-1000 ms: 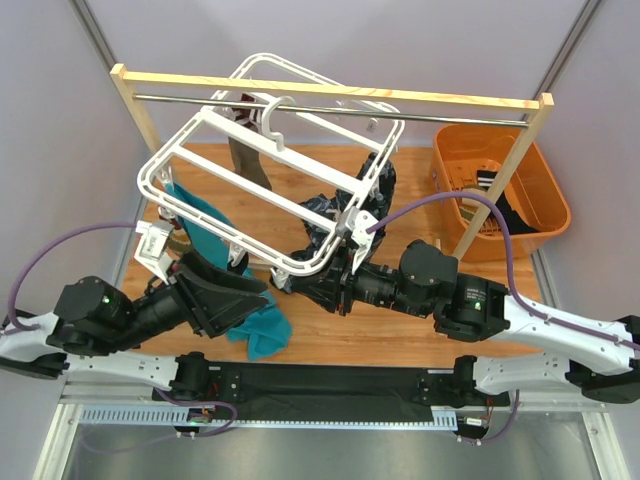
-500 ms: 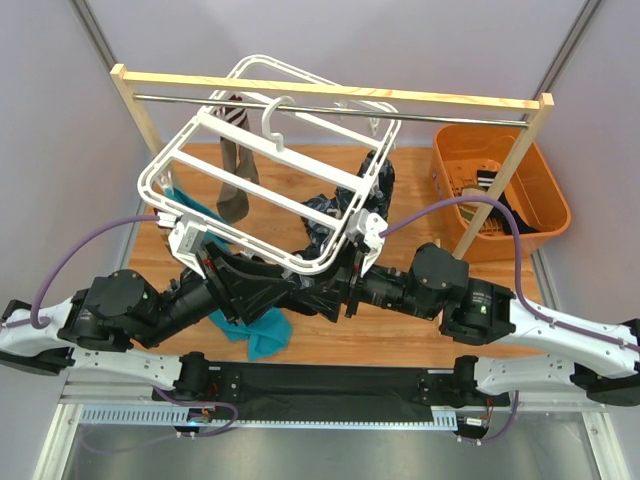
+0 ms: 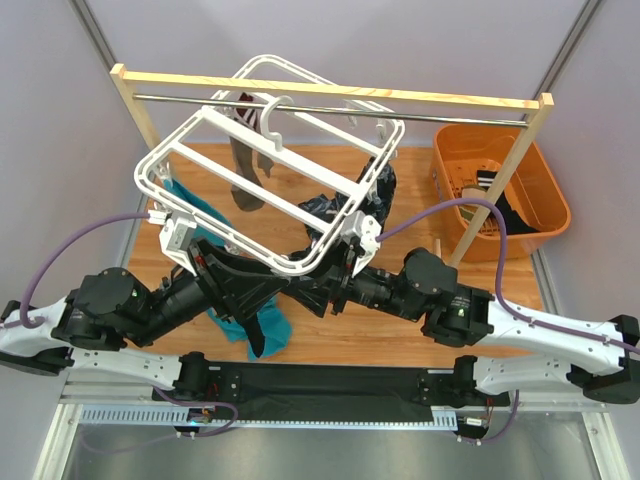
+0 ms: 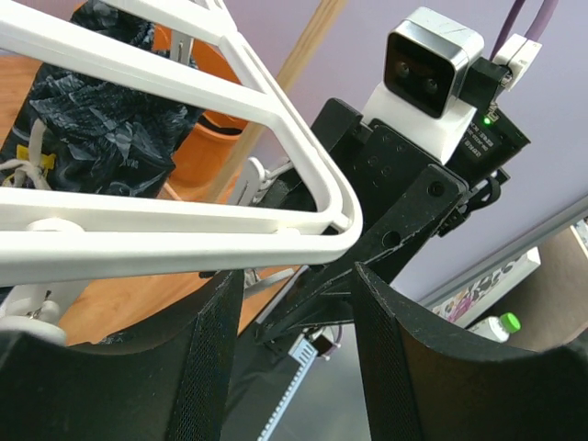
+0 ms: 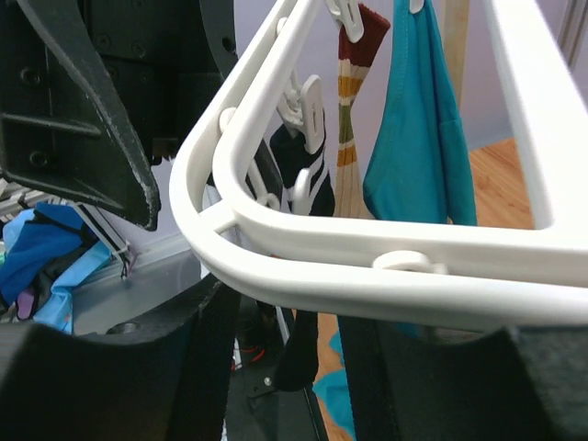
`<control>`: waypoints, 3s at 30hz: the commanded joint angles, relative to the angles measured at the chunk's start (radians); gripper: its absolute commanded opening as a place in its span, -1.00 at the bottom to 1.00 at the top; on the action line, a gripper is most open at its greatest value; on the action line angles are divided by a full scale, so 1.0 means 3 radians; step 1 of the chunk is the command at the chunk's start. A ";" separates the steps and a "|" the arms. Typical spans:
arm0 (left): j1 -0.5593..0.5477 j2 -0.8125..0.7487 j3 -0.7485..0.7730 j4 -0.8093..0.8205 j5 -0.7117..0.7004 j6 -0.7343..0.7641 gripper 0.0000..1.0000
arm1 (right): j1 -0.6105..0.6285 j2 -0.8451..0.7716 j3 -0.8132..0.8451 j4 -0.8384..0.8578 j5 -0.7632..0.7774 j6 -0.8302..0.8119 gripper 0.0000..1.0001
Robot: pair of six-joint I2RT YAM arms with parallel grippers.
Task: Clip the socks to the hanger
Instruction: Open the clamp at the hanger.
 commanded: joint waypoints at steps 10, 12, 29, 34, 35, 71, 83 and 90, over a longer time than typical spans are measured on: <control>-0.0014 -0.0056 0.0052 0.0001 -0.0035 -0.0002 0.14 | -0.0005 0.0112 -0.0196 0.0931 0.0306 0.0186 -0.17; -0.0009 -0.0036 0.0077 0.0027 0.0011 0.0008 0.13 | -0.0005 0.0138 -0.0201 0.0967 0.0296 0.0206 -0.18; -0.0009 0.0113 0.0139 0.0012 0.0006 -0.0053 0.13 | 0.0010 0.0077 -0.0267 0.1100 0.0055 0.0288 -0.50; -0.0014 0.0097 0.0134 0.0007 -0.0050 -0.0068 0.13 | 0.0005 -0.0005 -0.0349 0.1126 -0.0006 0.0370 -0.91; -0.0014 0.0097 0.0129 0.0012 -0.0060 -0.0063 0.13 | 0.0010 -0.0020 -0.0359 0.1131 -0.0011 0.0380 -0.95; -0.0009 -0.0102 -0.0357 0.0763 -0.0004 -0.0186 0.21 | 0.0005 -0.0317 -0.0104 0.0170 -0.0252 0.1725 -0.99; -0.0009 -0.0067 -0.0505 0.1127 -0.0117 -0.0298 0.25 | 0.0005 -0.0307 -0.0094 0.0185 -0.0267 0.1750 -1.00; -0.0009 0.0005 -0.0501 0.1285 -0.0050 -0.0303 0.24 | 0.0005 -0.0271 -0.0099 0.0216 -0.0308 0.1771 -1.00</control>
